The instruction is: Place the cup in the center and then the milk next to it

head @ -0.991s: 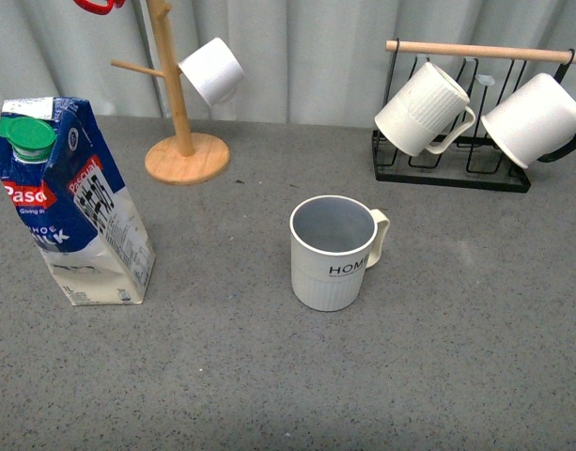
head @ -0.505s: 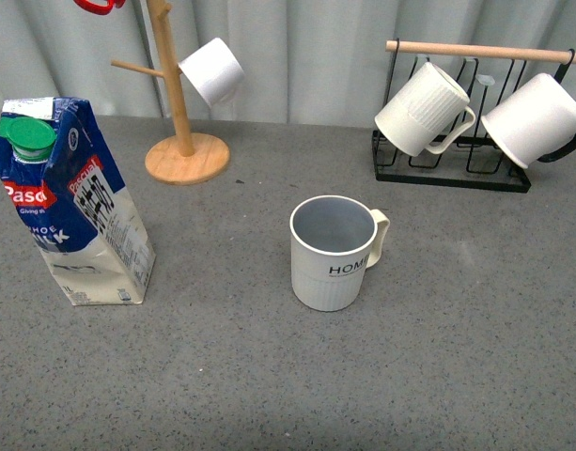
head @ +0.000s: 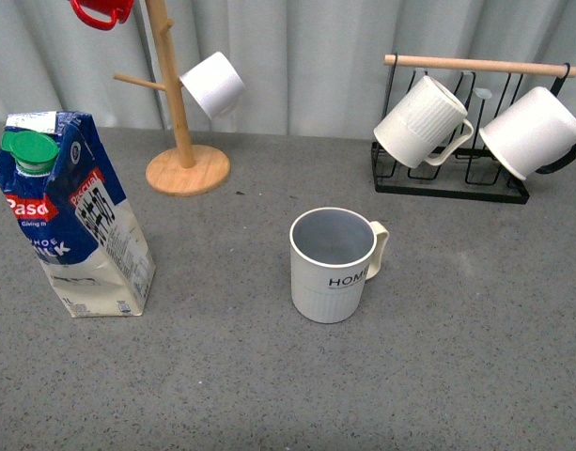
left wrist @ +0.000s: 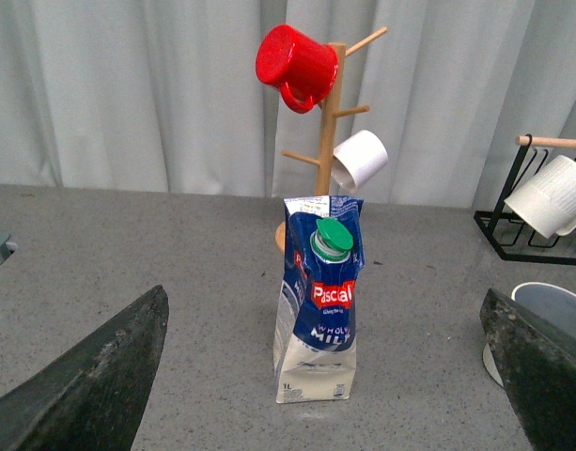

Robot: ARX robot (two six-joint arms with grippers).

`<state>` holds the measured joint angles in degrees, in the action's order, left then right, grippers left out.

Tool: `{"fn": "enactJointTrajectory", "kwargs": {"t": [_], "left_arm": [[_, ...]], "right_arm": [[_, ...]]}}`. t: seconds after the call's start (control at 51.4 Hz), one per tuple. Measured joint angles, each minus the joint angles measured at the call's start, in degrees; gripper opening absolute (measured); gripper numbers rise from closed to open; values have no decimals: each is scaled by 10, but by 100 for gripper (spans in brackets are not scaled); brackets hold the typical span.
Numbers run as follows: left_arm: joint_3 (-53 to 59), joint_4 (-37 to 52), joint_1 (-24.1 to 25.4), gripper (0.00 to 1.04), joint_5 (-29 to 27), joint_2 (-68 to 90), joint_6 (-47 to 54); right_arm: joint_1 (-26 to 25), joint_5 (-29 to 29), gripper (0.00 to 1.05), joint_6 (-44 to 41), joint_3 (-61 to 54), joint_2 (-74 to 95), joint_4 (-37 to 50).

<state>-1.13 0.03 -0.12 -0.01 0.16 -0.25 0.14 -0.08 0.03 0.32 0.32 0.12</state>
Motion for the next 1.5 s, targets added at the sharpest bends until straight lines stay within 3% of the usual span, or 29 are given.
{"fn": "enactJointTrajectory", "kwargs": {"t": [0.136, 0.214, 0.603, 0.816, 0.914, 1.011, 1.147, 1.361, 1.497], "left_arm": [[0, 0, 0, 98, 0, 0, 0], [0, 0, 0, 98, 0, 0, 0], [0, 0, 0, 98, 0, 0, 0], [0, -1, 0, 98, -3, 1, -1], [-16, -64, -30, 98, -80, 38, -15], [-16, -52, -25, 98, -56, 83, -26], [-17, 30, 6, 98, -15, 174, -39], [-32, 236, 49, 98, 61, 404, -60], [-58, 324, 30, 98, 68, 555, -78]], "right_arm": [[0, 0, 2, -1, 0, 0, 0], [0, 0, 14, 0, 0, -1, 0], [0, 0, 96, 0, 0, -1, 0], [0, 0, 95, 0, 0, -1, 0], [0, 0, 95, 0, 0, -1, 0], [0, 0, 95, 0, 0, -1, 0], [0, 0, 95, 0, 0, -1, 0], [0, 0, 95, 0, 0, -1, 0], [0, 0, 95, 0, 0, -1, 0]]}}
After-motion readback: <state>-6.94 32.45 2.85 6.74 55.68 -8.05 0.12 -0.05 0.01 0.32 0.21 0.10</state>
